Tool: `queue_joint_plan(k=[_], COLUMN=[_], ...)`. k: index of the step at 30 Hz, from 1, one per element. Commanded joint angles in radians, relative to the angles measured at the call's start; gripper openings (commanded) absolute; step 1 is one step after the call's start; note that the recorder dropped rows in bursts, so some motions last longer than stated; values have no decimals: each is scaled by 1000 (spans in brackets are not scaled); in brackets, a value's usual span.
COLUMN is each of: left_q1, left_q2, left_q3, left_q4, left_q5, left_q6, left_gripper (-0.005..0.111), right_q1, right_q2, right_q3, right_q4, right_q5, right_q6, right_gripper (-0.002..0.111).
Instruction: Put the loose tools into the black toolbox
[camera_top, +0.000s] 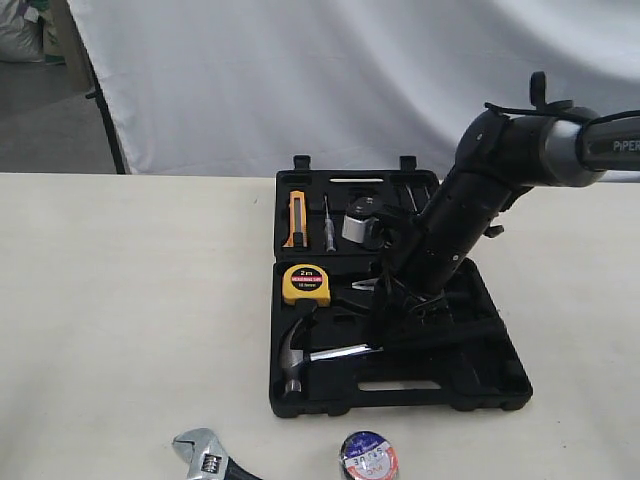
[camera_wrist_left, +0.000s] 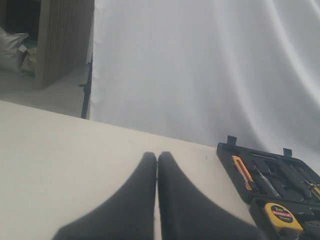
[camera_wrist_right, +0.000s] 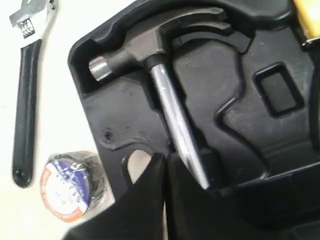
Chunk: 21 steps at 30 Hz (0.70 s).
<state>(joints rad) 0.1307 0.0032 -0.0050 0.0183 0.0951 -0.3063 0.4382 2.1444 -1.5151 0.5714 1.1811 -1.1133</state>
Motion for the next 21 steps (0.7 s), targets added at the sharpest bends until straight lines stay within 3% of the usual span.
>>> queue_joint_plan(k=[1,7,14,21], left_q1=[25,25,25,25], left_q2=[-3,-3,-3,-3], left_q3=[-3,-3,-3,-3], left_q4=[4,4,4,4], left_q5=[-7,-7,-7,-7], left_q6=[-5,-5,-5,-5], left_gripper=[1,1,1,1], right_q1=[6,75,179,164], right_q2=[-24,-83,-116,-17], right_q3=[-8,-7,-7,51], right_q4=[17,-38,-268,-286], right_q5=[40,27,-56,-159], right_q6=[17,52,242,288], right_gripper=[0,-1,0,0])
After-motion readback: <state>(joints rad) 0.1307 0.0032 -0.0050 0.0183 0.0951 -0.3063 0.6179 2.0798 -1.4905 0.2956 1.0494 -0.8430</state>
